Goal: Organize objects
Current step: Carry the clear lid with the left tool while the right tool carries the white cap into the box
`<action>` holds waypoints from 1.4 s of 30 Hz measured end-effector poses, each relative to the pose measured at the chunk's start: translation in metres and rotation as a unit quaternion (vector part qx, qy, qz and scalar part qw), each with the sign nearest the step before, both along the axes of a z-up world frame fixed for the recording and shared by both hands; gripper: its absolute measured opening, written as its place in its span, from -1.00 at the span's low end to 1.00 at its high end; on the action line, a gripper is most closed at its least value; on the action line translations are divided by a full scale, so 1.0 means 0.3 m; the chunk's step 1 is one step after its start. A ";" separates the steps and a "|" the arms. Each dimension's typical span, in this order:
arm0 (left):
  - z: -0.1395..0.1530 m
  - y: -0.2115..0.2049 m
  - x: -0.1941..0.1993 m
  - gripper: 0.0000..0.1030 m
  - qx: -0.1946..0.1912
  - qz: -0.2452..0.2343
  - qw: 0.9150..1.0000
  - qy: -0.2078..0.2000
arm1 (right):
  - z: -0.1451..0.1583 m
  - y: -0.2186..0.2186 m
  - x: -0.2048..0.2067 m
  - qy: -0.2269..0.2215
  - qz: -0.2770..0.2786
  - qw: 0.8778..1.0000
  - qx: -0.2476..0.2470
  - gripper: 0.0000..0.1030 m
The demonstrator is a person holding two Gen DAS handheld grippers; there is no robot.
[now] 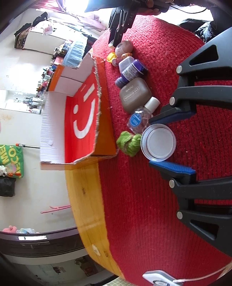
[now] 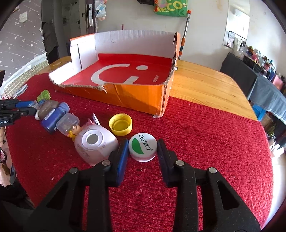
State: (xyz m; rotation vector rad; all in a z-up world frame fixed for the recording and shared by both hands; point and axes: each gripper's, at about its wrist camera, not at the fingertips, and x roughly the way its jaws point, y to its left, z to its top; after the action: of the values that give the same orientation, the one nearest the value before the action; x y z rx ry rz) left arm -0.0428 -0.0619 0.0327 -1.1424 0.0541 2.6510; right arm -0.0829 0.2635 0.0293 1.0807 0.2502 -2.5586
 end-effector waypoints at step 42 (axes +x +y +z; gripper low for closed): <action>0.246 0.130 -0.223 -0.18 -0.007 -0.057 0.998 0.020 | 0.242 -0.138 -0.136 0.024 0.018 0.999 -0.017 -0.40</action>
State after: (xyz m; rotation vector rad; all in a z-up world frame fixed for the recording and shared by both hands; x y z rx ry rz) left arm -0.1097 -0.0228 0.1065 -1.0594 0.1417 2.5771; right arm -0.1237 0.2221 0.1020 0.9932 0.2349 -2.5498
